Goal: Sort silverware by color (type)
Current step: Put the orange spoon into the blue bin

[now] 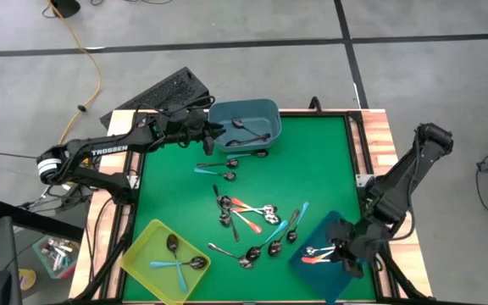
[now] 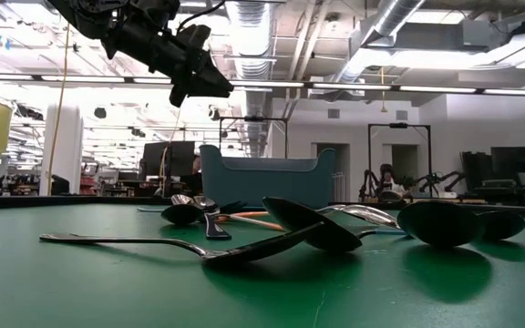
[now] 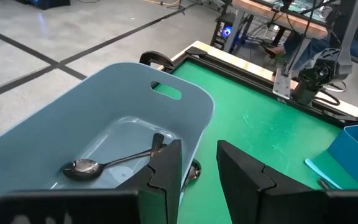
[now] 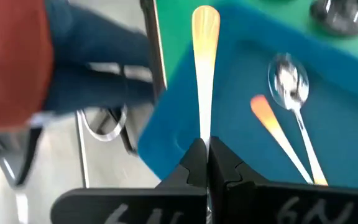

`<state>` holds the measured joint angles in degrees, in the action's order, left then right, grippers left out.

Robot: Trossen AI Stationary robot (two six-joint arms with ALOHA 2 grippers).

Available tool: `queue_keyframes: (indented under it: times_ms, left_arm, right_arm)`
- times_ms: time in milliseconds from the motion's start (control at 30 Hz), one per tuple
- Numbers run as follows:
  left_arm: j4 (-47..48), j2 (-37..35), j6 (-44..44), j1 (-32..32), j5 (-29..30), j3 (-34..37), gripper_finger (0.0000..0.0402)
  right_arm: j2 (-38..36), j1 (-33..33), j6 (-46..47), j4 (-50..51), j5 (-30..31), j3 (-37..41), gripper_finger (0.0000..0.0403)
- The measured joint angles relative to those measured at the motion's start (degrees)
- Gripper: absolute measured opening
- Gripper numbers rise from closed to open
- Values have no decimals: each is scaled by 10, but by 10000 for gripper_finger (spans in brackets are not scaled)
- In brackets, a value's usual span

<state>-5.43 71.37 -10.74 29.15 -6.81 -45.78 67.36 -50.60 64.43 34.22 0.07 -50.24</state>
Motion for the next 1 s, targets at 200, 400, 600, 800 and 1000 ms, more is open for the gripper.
queue_keyframes:
  times_ms: [200, 400, 600, 800, 1000]
  left_arm:
    - [0, 0, -9, 0, 7, 0, 86]
    - [6, 0, -11, 0, 11, 0, 86]
    - [16, 0, -3, 0, 13, 0, 86]
    - [23, 0, -1, 0, 15, 0, 86]
    - [24, 0, 0, 0, 15, 0, 86]
  right_arm:
    - [41, -9, -4, 65, -50, 0, 4]
    - [79, -18, -37, 97, -50, 0, 4]
    - [108, -19, -98, 93, -49, 0, 4]
    - [133, -19, -138, 84, -37, 0, 4]
    - [149, -19, -148, 46, -25, 1, 4]
